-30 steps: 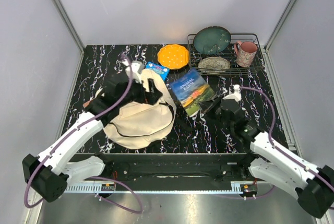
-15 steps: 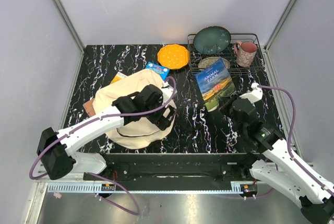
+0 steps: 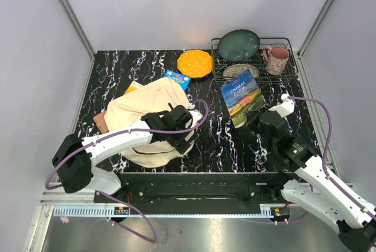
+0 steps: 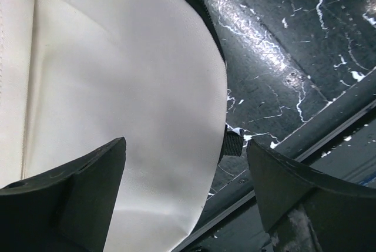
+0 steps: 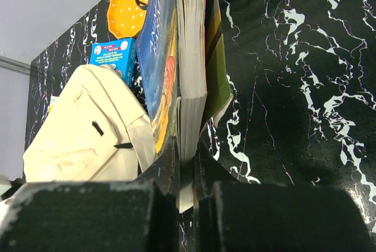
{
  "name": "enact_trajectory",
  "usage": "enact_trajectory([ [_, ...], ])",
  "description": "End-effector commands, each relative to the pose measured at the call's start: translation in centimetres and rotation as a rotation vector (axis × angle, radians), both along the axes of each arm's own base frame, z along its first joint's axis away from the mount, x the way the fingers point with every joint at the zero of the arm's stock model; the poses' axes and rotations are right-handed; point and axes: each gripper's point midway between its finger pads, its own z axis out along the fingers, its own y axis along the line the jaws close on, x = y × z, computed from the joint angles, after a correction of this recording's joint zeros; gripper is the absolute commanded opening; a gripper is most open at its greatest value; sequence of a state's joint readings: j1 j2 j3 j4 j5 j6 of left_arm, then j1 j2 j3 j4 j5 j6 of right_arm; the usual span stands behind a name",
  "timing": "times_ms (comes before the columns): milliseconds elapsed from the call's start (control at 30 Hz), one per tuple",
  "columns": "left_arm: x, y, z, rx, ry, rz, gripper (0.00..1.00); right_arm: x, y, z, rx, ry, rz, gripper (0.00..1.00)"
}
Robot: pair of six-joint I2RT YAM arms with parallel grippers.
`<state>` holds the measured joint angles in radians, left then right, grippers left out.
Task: Pack the student bag
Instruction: Place the book in the student bag.
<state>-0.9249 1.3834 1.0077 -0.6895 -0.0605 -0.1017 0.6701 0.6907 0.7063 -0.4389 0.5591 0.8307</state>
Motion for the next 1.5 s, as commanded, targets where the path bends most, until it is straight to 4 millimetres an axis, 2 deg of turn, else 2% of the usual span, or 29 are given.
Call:
enact_trajectory([
  [0, 0.7, 0.3, -0.4, 0.029, -0.044, 0.014, 0.86, 0.9, 0.2, 3.2, 0.083, -0.104, -0.027, 0.0],
  [100, 1.0, 0.4, -0.5, 0.04, -0.056, 0.023, 0.78, 0.9, 0.3, 3.2, 0.085, -0.102, -0.025, 0.0],
  [167, 1.2, 0.6, -0.5, 0.049, -0.071, 0.031, 0.69, 0.9, 0.4, 3.2, 0.082, -0.1, -0.019, 0.0],
  [267, 1.7, 1.0, -0.4, 0.067, -0.095, 0.048, 0.48, 1.0, 0.6, 3.1, 0.081, -0.095, -0.014, 0.0],
  [533, 2.1, 1.1, -0.8, 0.083, -0.1, 0.074, 0.07, 0.9, 1.0, 2.7, 0.095, -0.083, 0.005, 0.0],
  [667, 3.7, 1.7, 1.0, 0.074, -0.198, 0.145, 0.05, 0.8, 1.8, 2.7, 0.071, -0.073, 0.06, 0.01],
  [733, 4.2, 1.5, 2.4, 0.044, -0.236, 0.162, 0.01, 0.5, 2.3, 2.3, 0.071, -0.052, 0.091, 0.0],
  [800, 4.7, 0.9, 4.3, -0.011, -0.272, 0.178, 0.0, 0.1, 2.9, 1.9, 0.08, -0.036, 0.124, 0.0],
  [933, 5.3, 0.2, 6.5, -0.066, -0.308, 0.186, 0.0, -0.3, 3.3, 0.8, 0.09, -0.003, 0.147, 0.0],
  [1100, 5.5, -0.9, 7.7, -0.099, -0.304, 0.166, 0.0, -0.4, 3.5, 0.2, 0.097, 0.015, 0.148, 0.01],
  [1200, 5.4, -1.9, 8.6, -0.148, -0.292, 0.144, 0.0, -0.2, 3.6, 0.3, 0.093, 0.017, 0.153, 0.01],
  [1267, 5.2, -3.4, 9.2, -0.199, -0.273, 0.103, 0.01, -0.2, 3.5, 0.7, 0.089, 0.006, 0.15, 0.01],
  [1333, 4.8, -4.7, 9.0, -0.225, -0.229, 0.06, 0.04, -0.2, 3.2, 0.8, 0.074, 0.005, 0.14, 0.01],
  [1367, 5.0, -5.5, 9.6, -0.246, -0.226, 0.051, 0.04, 0.0, 2.7, 0.9, 0.059, 0.001, 0.121, 0.0],
  [1400, 5.0, -5.9, 9.2, -0.243, -0.208, 0.042, 0.06, -0.2, 2.3, 0.7, 0.035, 0.019, 0.106, 0.0],
  [1467, 5.1, -6.6, 8.9, -0.251, -0.19, 0.04, 0.13, 0.2, 1.2, 1.8, -0.006, 0.002, 0.065, 0.0],
])
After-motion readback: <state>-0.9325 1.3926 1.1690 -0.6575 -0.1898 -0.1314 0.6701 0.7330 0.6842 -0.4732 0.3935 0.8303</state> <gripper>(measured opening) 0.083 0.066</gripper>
